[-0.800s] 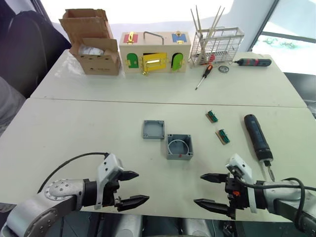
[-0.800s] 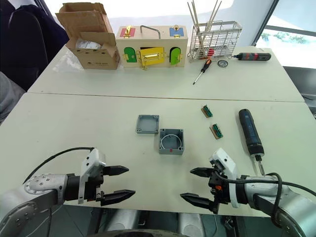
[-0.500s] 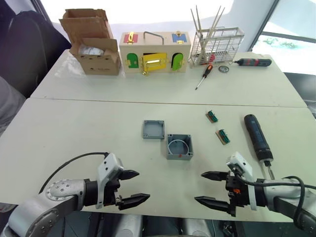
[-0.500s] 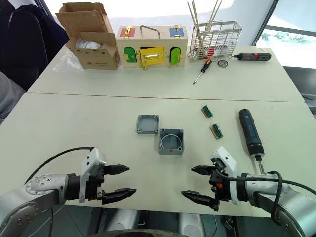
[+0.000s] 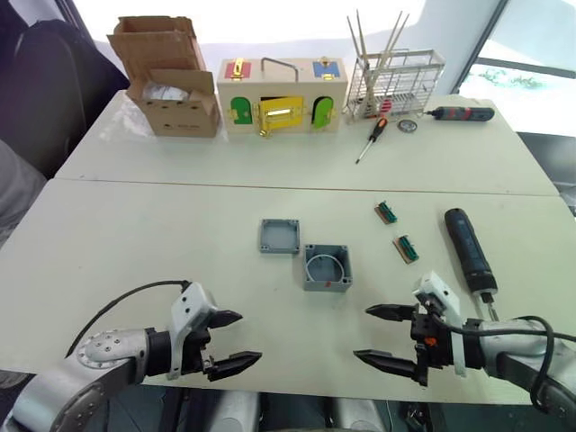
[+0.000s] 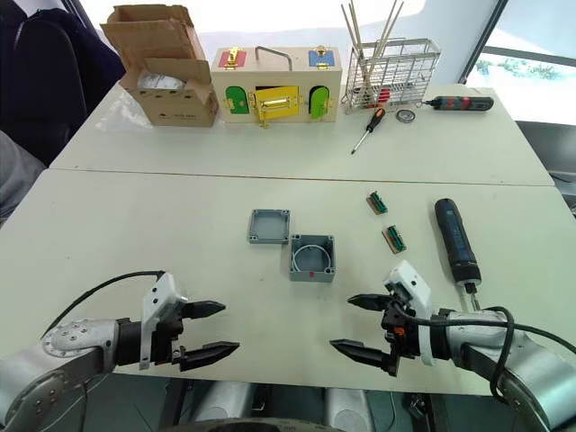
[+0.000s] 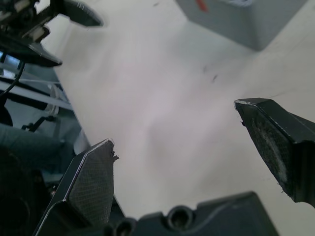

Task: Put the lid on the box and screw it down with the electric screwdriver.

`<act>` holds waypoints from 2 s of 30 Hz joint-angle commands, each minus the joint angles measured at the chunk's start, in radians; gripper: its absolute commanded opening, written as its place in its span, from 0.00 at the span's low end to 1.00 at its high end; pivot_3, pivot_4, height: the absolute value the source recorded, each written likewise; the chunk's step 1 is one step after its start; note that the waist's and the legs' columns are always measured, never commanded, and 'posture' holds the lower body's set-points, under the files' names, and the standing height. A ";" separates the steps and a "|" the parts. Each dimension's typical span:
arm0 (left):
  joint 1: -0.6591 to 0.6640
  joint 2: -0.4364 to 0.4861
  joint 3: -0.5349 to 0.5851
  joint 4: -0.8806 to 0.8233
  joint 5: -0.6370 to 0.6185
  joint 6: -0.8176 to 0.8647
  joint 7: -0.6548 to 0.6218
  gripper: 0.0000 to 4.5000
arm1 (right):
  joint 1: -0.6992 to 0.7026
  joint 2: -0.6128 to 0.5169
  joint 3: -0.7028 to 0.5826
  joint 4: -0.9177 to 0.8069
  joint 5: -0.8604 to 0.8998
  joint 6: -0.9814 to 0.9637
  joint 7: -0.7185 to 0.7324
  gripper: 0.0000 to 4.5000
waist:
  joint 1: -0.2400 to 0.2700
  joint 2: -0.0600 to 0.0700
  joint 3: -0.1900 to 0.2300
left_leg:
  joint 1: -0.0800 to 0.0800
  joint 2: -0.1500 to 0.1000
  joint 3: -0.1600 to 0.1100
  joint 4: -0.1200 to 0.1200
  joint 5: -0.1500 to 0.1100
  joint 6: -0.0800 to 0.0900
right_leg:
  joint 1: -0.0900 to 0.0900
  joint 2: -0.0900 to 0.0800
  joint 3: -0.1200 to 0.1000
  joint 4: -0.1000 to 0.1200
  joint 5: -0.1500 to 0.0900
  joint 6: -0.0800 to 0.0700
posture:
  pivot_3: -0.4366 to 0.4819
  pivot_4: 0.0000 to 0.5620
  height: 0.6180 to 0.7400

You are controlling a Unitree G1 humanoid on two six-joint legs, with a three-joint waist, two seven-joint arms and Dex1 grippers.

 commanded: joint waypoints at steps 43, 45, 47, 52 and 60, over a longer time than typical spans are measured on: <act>-1.239 -0.392 -0.745 0.694 0.559 -0.183 -0.602 0.99 | -0.076 0.038 -0.265 -0.170 0.377 0.221 -0.354 1.00 | -0.001 -0.004 0.002 | -0.003 -0.001 0.000 0.005 -0.001 0.003 | -0.004 0.001 -0.002 0.007 -0.001 0.002 | 0.48 0.27 0.92; -1.239 -0.413 -0.754 0.729 0.583 -0.206 -0.599 0.94 | -0.075 0.042 -0.263 -0.171 0.374 0.212 -0.363 1.00 | 0.000 -0.004 0.001 | -0.003 -0.001 0.000 0.005 -0.001 0.003 | -0.004 0.001 -0.002 0.007 -0.001 0.002 | 0.48 0.27 0.92; -1.241 -0.422 -0.761 0.751 0.600 -0.228 -0.610 0.80 | -0.074 0.047 -0.258 -0.171 0.370 0.205 -0.373 1.00 | 0.000 -0.004 0.002 | -0.003 -0.001 0.000 0.005 -0.001 0.003 | -0.004 0.001 -0.002 0.007 -0.001 0.002 | 0.48 0.27 0.92; -1.239 -0.429 -0.756 0.777 0.626 -0.258 -0.634 0.23 | -0.071 0.056 -0.250 -0.173 0.367 0.192 -0.393 1.00 | -0.001 -0.004 0.001 | -0.003 -0.001 0.000 0.005 -0.001 0.003 | -0.004 0.001 -0.002 0.007 -0.001 0.002 | 0.48 0.27 0.92; -1.258 -0.432 -0.743 0.835 0.652 -0.378 -0.697 0.02 | -0.049 0.062 -0.224 -0.195 0.364 0.196 -0.412 1.00 | 0.000 -0.004 0.001 | -0.003 -0.001 0.000 0.005 -0.001 0.003 | -0.003 0.001 -0.002 0.007 -0.001 0.002 | 0.48 0.27 0.92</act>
